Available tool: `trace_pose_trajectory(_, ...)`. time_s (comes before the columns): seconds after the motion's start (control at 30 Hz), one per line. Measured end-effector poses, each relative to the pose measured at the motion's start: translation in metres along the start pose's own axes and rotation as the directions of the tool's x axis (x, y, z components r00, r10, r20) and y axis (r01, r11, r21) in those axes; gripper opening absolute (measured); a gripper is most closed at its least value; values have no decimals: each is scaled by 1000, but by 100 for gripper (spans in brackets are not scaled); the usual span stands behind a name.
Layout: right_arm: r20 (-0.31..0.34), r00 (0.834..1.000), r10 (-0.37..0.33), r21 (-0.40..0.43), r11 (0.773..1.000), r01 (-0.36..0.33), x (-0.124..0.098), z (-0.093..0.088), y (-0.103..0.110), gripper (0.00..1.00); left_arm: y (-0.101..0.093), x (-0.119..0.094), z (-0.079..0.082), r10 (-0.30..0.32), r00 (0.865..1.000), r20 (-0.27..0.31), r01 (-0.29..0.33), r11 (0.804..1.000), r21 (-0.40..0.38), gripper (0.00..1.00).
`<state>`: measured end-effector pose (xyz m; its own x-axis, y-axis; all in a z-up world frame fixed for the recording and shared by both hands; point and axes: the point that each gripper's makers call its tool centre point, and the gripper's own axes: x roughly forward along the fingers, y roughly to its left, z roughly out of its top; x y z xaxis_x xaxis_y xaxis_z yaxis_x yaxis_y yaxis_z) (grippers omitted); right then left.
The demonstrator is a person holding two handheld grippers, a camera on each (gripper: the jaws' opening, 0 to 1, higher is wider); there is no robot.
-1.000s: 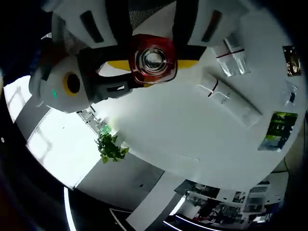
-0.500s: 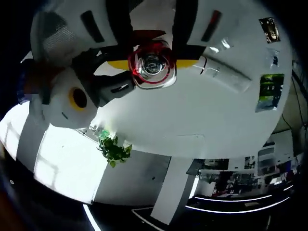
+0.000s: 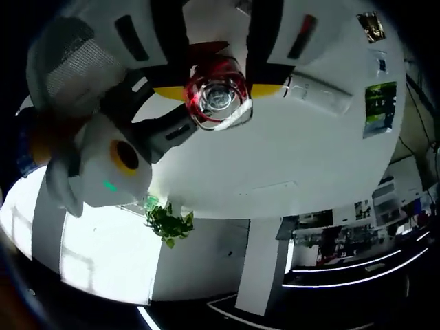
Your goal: Arrange the skincare products in the storage area until every visible bottle or jar stands upright without overlapping.
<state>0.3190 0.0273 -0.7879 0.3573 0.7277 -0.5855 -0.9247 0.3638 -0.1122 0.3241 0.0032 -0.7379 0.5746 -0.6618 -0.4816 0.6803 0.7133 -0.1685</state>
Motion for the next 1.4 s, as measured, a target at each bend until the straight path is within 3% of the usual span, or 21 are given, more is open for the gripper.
trace_pose_trajectory(0.07, -1, 1000, -2, 4, 1000, 2, 0, 0, -1, 25, 1, -1, 3, 7, 1000, 15, -8, 1000, 29, 26)
trace_pose_trajectory(0.2, -6, 1000, -14, 68, 998, 14, -2, -4, -9, 25, 3, -7, 20, 18, 993, 117, -23, 999, 43, 25)
trace_pose_trajectory(0.4, -22, 999, -40, 58, 997, 42, -1, -8, -13, 26, 7, -6, 19, 33, 993, 117, -38, 998, 41, 38)
trace_pose_trajectory(0.63, -32, 995, -95, 75, 992, 97, -3, -10, -24, 26, 12, -8, 21, 70, 989, 129, -78, 995, 62, 39)
trace_pose_trajectory(0.8, -56, 979, -197, 133, 970, 203, -8, -17, -46, 26, 21, -13, 25, 108, 983, 149, -116, 992, 49, 40)
trace_pose_trajectory(1.03, -120, 921, -371, 230, 892, 389, -24, -33, -82, 26, 32, -11, 18, 144, 983, 115, -147, 989, 15, 41)
trace_pose_trajectory(1.2, -165, 872, -461, 246, 837, 489, -35, -42, -98, 27, 34, -11, 15, 154, 983, 99, -156, 987, 21, 41)
trace_pose_trajectory(1.23, -183, 853, -490, 244, 817, 522, -39, -45, -101, 27, 34, -10, 14, 157, 983, 95, -160, 987, 25, 41)
trace_pose_trajectory(1.4, -214, 808, -549, 242, 771, 589, -46, -51, -109, 27, 34, -10, 12, 166, 983, 85, -170, 984, 52, 41)
